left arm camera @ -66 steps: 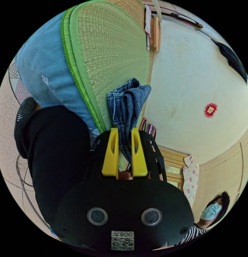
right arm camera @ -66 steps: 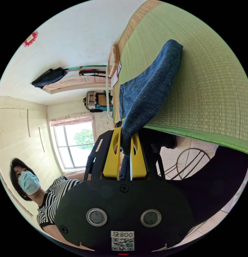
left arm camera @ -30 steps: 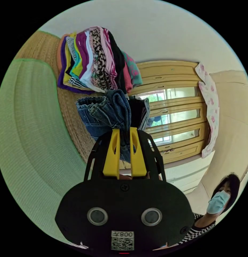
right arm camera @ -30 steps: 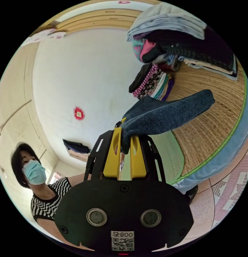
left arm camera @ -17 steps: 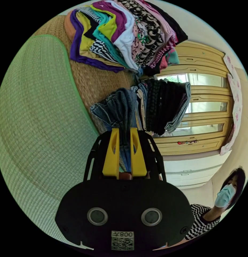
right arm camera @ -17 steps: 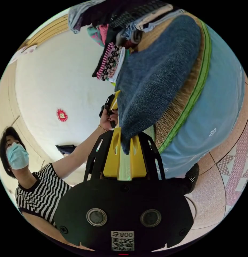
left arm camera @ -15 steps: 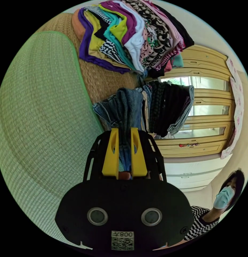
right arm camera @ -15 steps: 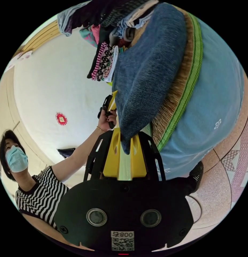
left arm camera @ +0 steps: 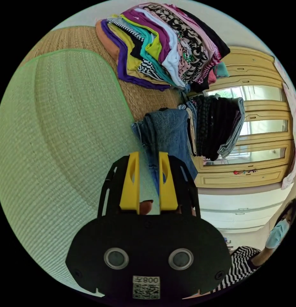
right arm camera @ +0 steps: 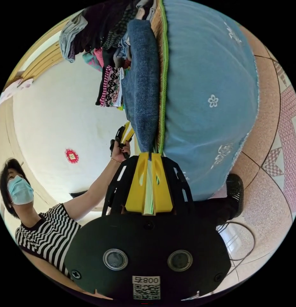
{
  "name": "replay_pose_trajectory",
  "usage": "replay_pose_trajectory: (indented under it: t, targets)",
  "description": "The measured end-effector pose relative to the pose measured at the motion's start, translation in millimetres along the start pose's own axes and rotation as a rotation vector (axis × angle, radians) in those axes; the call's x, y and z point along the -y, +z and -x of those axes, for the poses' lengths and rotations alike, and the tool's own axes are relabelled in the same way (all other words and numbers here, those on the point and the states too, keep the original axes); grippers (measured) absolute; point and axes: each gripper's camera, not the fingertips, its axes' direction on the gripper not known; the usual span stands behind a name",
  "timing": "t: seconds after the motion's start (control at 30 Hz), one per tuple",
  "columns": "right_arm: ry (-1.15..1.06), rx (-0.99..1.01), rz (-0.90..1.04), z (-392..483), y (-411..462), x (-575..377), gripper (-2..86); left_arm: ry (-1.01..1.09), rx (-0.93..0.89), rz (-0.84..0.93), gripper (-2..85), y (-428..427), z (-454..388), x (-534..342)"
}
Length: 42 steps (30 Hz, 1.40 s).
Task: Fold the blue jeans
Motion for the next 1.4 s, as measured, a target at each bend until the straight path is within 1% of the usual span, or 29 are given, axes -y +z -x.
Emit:
replay_pose_trajectory:
  t: [0.1,0.17,0.23,0.3,0.37,0.4,0.43,0.47,0.53,0.63,0.7,0.77,0.83,0.9,0.97,1.03,1.13,1.2,1.27,1.4]
  targets:
    - [-0.067,-0.098,-0.075,30,-19,2,0.5,0.081,0.088,-0.077,7.5,-3,-41,5]
    - [-0.179,-0.22,-0.12,69,-26,15,0.2,0.167,0.104,-0.118,6.8,6,-80,17]
    - [-0.29,-0.322,-0.142,102,-23,32,0.1,0.238,0.119,-0.111,6.4,22,-111,31]
    - [-0.391,-0.445,-0.132,133,-10,53,0.0,0.302,0.173,-0.086,6.0,45,-142,46]
    - [-0.493,-0.643,-0.132,162,16,79,0.0,0.36,0.279,-0.028,5.1,83,-176,65]
    - [-0.503,-0.694,-0.118,165,24,85,0.0,0.373,0.322,-0.002,4.7,93,-182,70]
    - [-0.513,-0.797,-0.084,169,40,96,0.1,0.37,0.427,0.059,4.1,116,-191,77]
    - [-0.512,-0.881,-0.042,167,57,103,0.1,0.369,0.494,0.104,3.4,136,-196,80]
    - [-0.513,-0.926,-0.02,163,72,104,0.1,0.411,0.544,0.127,2.5,155,-208,81]
    - [-0.535,-0.934,-0.052,176,82,97,0.1,0.476,0.618,0.131,1.8,172,-232,80]
    - [-0.534,-0.965,-0.059,192,89,96,0.1,0.496,0.633,0.139,1.5,180,-243,81]
    - [-0.638,-1.002,-0.108,231,105,89,0.0,0.492,0.614,0.154,1.2,185,-251,85]
    - [-0.742,-0.98,-0.138,264,124,89,0.0,0.505,0.602,0.158,0.9,189,-255,86]
    - [-0.828,-0.947,-0.124,294,151,97,0.0,0.509,0.589,0.162,0.7,192,-260,87]
    - [-0.91,-0.915,-0.067,323,198,122,0.0,0.524,0.597,0.167,0.5,197,-267,87]
    - [-0.942,-0.93,-0.033,339,235,145,0.0,0.543,0.604,0.172,0.3,200,-271,86]
    - [-0.936,-0.944,0.023,357,287,188,0.0,0.568,0.602,0.188,0.2,204,-275,85]
    - [-0.9,-1.001,0.047,360,310,211,0.0,0.587,0.604,0.189,0.2,205,-276,83]
    - [-0.822,-1.05,0.136,349,332,236,0.1,0.608,0.606,0.176,0.1,205,-277,79]
    - [-0.762,-0.965,0.129,346,327,251,0.1,0.614,0.593,0.144,0.1,202,-274,73]
